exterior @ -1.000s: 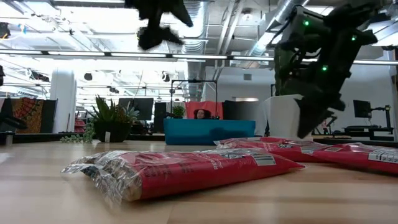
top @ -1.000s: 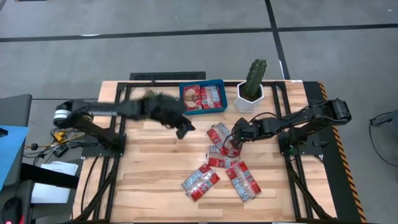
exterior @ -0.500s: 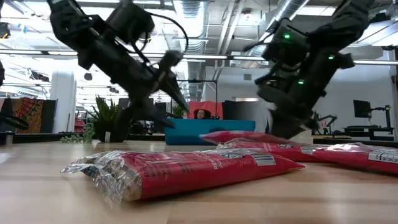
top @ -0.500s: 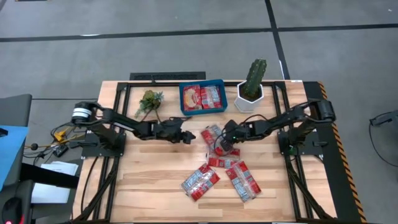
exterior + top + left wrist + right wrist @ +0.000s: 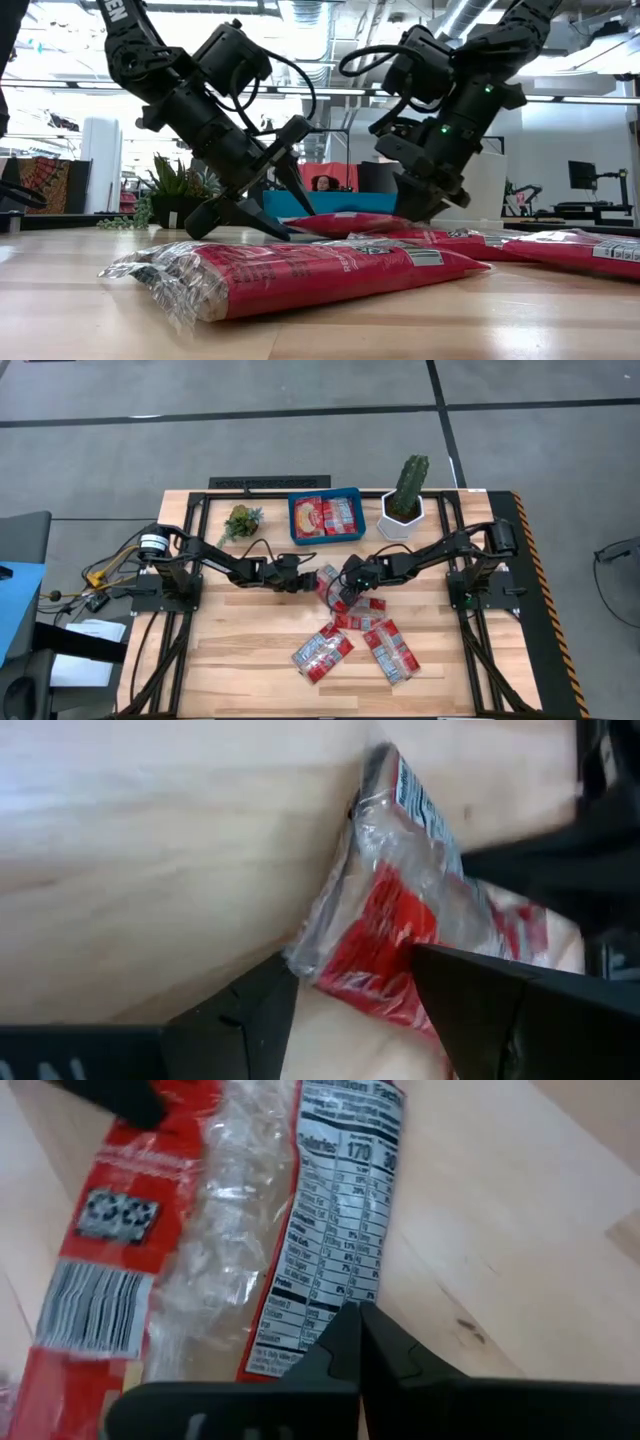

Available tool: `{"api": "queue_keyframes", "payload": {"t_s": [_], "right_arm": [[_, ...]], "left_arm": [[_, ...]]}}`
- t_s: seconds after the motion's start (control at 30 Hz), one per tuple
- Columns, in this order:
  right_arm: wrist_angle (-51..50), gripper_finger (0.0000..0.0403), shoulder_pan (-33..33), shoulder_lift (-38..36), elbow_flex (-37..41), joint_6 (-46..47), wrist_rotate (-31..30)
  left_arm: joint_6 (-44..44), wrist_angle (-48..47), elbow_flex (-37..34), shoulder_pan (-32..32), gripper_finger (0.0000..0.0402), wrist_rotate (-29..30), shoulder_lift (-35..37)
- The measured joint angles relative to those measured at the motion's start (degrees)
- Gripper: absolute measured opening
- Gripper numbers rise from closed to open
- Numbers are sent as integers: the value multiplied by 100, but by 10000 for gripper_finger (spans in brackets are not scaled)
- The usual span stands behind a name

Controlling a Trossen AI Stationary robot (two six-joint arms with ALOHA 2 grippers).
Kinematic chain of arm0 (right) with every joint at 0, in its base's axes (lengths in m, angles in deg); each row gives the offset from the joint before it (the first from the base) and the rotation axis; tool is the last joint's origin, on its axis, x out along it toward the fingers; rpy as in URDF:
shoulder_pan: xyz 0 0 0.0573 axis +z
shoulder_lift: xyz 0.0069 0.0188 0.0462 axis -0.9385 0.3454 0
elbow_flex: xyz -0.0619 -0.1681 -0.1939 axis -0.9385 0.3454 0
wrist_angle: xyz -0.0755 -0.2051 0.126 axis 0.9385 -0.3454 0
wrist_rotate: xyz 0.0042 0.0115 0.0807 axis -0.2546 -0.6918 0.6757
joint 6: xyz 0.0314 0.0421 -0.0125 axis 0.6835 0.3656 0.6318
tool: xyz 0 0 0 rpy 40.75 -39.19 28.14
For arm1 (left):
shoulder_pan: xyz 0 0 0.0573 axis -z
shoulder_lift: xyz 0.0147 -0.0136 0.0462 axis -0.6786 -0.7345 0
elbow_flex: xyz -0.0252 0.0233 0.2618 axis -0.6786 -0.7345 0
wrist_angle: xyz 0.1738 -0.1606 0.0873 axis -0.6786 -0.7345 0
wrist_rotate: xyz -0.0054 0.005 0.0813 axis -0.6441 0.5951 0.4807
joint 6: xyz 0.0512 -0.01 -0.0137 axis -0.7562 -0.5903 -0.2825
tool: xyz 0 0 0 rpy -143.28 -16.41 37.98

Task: Sort popcorn bags into baskets
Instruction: Put the popcorn bag into the blue bin

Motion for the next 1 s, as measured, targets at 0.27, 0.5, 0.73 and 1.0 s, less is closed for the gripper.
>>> {"api": "queue_keyframes", "payload": {"t_s": [0.27, 0.5, 0.73, 1.0], "right_arm": [[376, 19, 0, 0, -3, -102, 142], [909, 9, 0, -2, -3, -335, 345], [958, 24, -50, -4, -6, -480, 331], [441, 12, -81, -320, -7, -618, 267]], "left_arm": [[515, 102, -9, 37, 195, 469, -13], [640, 128, -9, 37, 193, 517, -18], [728, 164, -9, 39, 105, 506, -20], [705, 434, -5, 44, 15, 247, -29]]}}
